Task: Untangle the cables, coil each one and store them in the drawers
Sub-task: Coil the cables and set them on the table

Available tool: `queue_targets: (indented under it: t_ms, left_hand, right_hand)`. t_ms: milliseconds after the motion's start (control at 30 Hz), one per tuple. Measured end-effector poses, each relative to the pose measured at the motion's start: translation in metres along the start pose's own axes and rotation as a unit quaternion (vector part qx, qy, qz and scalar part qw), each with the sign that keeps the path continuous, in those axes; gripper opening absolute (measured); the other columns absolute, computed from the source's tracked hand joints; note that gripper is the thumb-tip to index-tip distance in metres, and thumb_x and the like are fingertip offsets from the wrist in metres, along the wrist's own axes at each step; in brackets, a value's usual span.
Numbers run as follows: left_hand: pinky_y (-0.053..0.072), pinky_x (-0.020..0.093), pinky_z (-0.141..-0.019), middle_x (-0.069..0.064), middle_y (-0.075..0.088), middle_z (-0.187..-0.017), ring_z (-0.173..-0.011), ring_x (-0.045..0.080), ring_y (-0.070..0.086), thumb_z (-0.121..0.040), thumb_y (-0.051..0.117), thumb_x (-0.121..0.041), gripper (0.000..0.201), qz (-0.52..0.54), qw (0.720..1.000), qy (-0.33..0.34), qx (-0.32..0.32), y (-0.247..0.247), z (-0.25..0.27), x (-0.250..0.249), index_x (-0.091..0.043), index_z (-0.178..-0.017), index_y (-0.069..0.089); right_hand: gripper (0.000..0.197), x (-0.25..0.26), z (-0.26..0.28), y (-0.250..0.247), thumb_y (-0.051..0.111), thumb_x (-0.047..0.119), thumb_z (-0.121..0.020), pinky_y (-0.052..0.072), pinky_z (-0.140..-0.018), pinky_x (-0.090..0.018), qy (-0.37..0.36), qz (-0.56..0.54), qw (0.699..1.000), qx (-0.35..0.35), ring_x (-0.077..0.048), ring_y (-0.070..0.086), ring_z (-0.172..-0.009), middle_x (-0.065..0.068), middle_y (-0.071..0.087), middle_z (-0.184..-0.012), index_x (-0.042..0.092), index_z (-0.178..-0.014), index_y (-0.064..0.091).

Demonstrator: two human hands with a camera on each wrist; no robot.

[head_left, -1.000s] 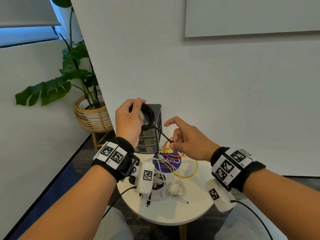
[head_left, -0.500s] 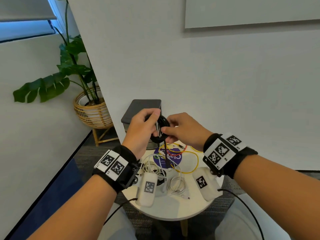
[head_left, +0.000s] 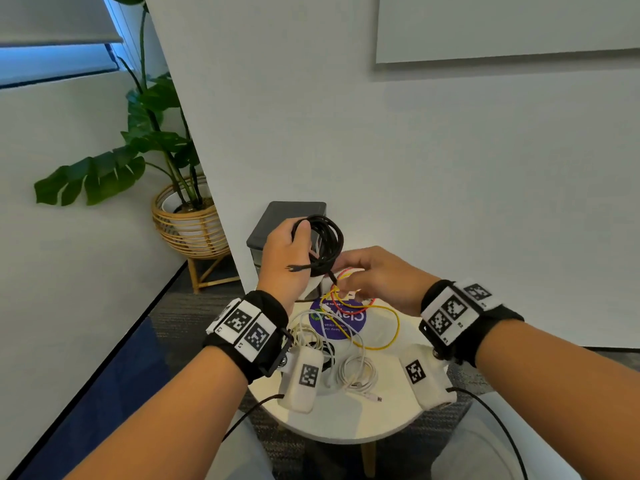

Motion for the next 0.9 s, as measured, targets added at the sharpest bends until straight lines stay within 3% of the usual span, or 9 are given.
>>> queue_targets:
  t_ms: [67,133,200,433,533,633,733,800,900]
  left_hand:
    - [0.05,0.023,-0.067,-0.006,0.058,-0.08,-0.07,0.003,0.058,-0.109,0.042,-0.021,0.027,-0.006,1.0,0.008,-0.005,0.001,0.0,0.0,-0.013,-0.117,0.067]
    - [0.048,0.016,-0.058,-0.004,0.057,-0.074,-0.058,-0.001,0.054,-0.109,0.043,-0.02,0.024,0.02,1.0,-0.003,0.0,0.002,-0.001,-0.001,-0.015,-0.113,0.066]
    - [0.047,0.017,-0.055,0.001,0.054,-0.067,-0.056,0.003,0.051,-0.109,0.043,-0.019,0.023,0.051,0.999,-0.011,0.007,0.003,-0.001,-0.004,-0.017,-0.11,0.066]
    - [0.042,0.018,-0.053,-0.003,0.046,-0.058,-0.052,0.006,0.044,-0.109,0.042,-0.016,0.025,0.097,0.995,-0.018,0.018,0.005,-0.001,-0.012,-0.021,-0.104,0.066]
    - [0.039,0.021,-0.055,-0.004,0.044,-0.056,-0.051,0.007,0.042,-0.108,0.043,-0.013,0.026,0.111,0.993,-0.018,0.045,0.006,0.002,-0.009,-0.018,-0.108,0.068]
    - [0.035,0.02,-0.05,-0.005,0.044,-0.057,-0.048,0.006,0.038,-0.107,0.043,-0.009,0.028,0.118,0.99,-0.016,0.077,0.005,0.001,-0.011,-0.015,-0.108,0.07]
    - [0.039,0.018,-0.052,-0.004,0.049,-0.063,-0.049,0.006,0.04,-0.107,0.043,-0.009,0.03,0.101,0.988,-0.015,0.118,0.004,0.0,-0.01,-0.02,-0.104,0.071]
    - [0.04,0.018,-0.052,-0.004,0.051,-0.064,-0.049,0.006,0.042,-0.107,0.043,-0.008,0.03,0.083,0.986,-0.009,0.142,0.004,0.0,-0.006,-0.022,-0.104,0.069]
    - [0.04,0.018,-0.052,-0.007,0.053,-0.065,-0.05,0.006,0.044,-0.108,0.042,-0.009,0.024,0.054,0.985,-0.009,0.165,0.004,0.004,0.002,-0.018,-0.11,0.065]
  right_hand:
    - [0.01,0.002,0.0,0.004,0.066,0.013,-0.097,0.051,-0.064,-0.027,-0.054,0.107,0.993,-0.022,-0.013,0.063,-0.07,0.005,0.074,-0.083,0.007,-0.097,0.075]
    - [0.016,0.003,0.0,0.007,0.066,0.02,-0.098,0.054,-0.065,-0.033,-0.082,0.15,0.984,-0.043,-0.014,0.064,-0.065,0.004,0.073,-0.075,0.009,-0.094,0.076]
    - [0.015,0.001,0.0,0.007,0.065,0.02,-0.099,0.052,-0.066,-0.028,-0.085,0.171,0.981,-0.04,-0.01,0.064,-0.062,0.01,0.071,-0.073,0.012,-0.094,0.077]
    - [0.018,-0.002,0.003,0.015,0.064,0.021,-0.099,0.05,-0.063,-0.02,-0.084,0.191,0.978,-0.006,-0.007,0.062,-0.061,0.009,0.07,-0.072,0.015,-0.09,0.078]
    - [0.015,0.0,0.005,0.011,0.065,0.018,-0.098,0.051,-0.074,-0.025,-0.056,0.196,0.979,0.016,-0.006,0.065,-0.075,0.007,0.075,-0.085,0.02,-0.094,0.079]
    - [0.03,0.0,0.007,0.003,0.062,0.014,-0.085,0.044,-0.082,-0.032,0.008,-0.019,1.0,0.022,-0.009,0.062,-0.096,-0.006,0.072,-0.111,0.013,-0.113,0.073]
    - [0.032,0.008,0.008,0.0,0.06,0.022,-0.088,0.041,-0.08,-0.034,0.019,-0.24,0.97,0.036,-0.017,0.058,-0.102,-0.005,0.068,-0.115,0.014,-0.119,0.065]
    - [0.019,0.012,0.006,-0.004,0.06,0.024,-0.098,0.045,-0.074,-0.027,0.013,-0.233,0.972,0.02,-0.015,0.061,-0.092,-0.004,0.07,-0.105,0.012,-0.113,0.064]
    - [0.012,0.013,0.005,-0.01,0.064,0.02,-0.096,0.053,-0.068,-0.02,0.015,-0.181,0.983,0.03,-0.012,0.065,-0.08,-0.004,0.072,-0.089,0.009,-0.101,0.065]
Point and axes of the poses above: each hand's wrist, its own z-axis away from the middle knuckle, its own y-axis out of the palm, x = y × z, the point moved 4 cm from there along -z, towards the middle knuckle
